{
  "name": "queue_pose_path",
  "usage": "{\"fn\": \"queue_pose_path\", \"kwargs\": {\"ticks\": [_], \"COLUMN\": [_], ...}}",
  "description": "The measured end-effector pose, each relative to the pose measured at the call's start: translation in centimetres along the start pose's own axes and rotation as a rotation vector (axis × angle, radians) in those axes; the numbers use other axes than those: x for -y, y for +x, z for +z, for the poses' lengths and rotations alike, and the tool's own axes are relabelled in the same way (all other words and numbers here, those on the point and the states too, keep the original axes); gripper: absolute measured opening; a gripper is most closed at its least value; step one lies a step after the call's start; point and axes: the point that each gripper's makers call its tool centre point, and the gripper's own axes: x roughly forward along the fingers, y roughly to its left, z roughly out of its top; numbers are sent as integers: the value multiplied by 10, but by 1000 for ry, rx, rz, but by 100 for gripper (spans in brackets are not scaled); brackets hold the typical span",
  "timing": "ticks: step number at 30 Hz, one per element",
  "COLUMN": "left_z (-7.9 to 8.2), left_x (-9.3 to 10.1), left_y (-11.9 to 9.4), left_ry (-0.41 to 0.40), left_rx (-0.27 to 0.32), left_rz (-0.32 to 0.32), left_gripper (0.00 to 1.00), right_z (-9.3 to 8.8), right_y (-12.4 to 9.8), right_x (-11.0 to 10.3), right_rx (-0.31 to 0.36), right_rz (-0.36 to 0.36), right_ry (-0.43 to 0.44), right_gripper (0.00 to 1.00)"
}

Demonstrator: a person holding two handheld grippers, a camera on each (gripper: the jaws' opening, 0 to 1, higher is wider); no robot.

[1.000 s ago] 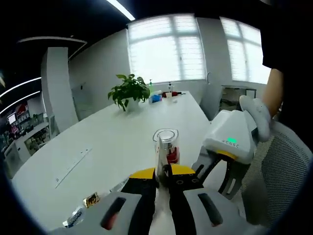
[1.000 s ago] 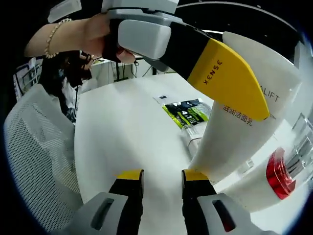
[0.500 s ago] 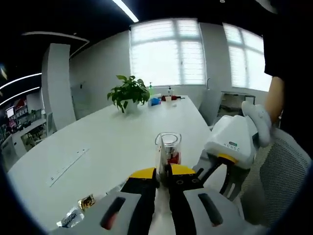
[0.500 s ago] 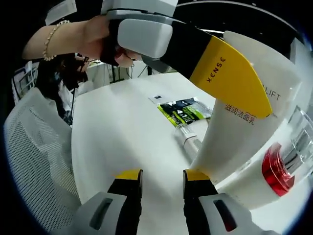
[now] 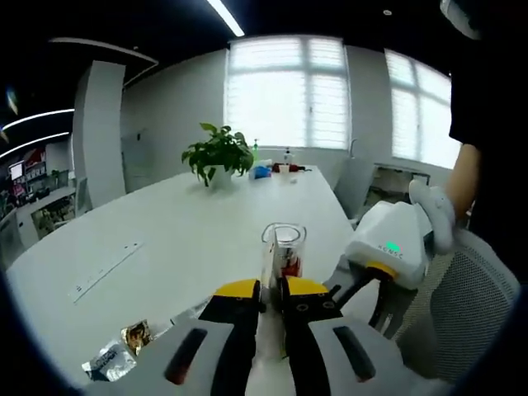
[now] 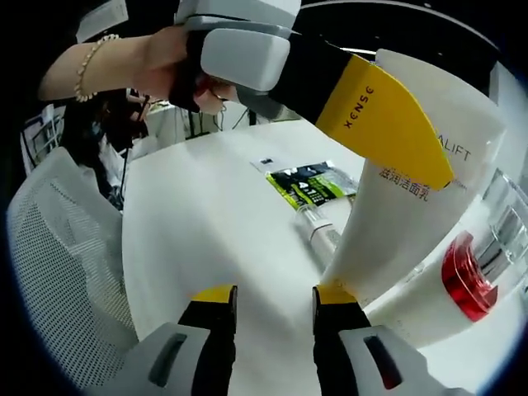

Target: Arrange the skincare products in the storage area until every visible bottle or jar stands upright without overlapping.

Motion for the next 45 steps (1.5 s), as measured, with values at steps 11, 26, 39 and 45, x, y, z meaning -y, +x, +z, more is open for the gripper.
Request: {"fn": "queue_pose_path", "kwargs": {"ticks": [11,26,39,45], "left_z": [-6,-26,-46,-52], "left_x": [-7,-2,10,22], "left_y": [-11,-50,-84,-99], "left_ry": [-24,-143,-216,-235], "left_rx": [-30,-34,-47,-57], "left_rz": [66,184,296,326], "left_gripper": [21,36,49,51], "right_z": [0,-2,-8,-12], "right_y": [-12,-31,-53,-63], "right_x": [-6,-10,-6,-13], "right_rx": [3,17,24,25], "right_rz": [2,5,-30,-32], "right_ry": [0,6,28,33], "right_gripper": [30,37,42,45]}}
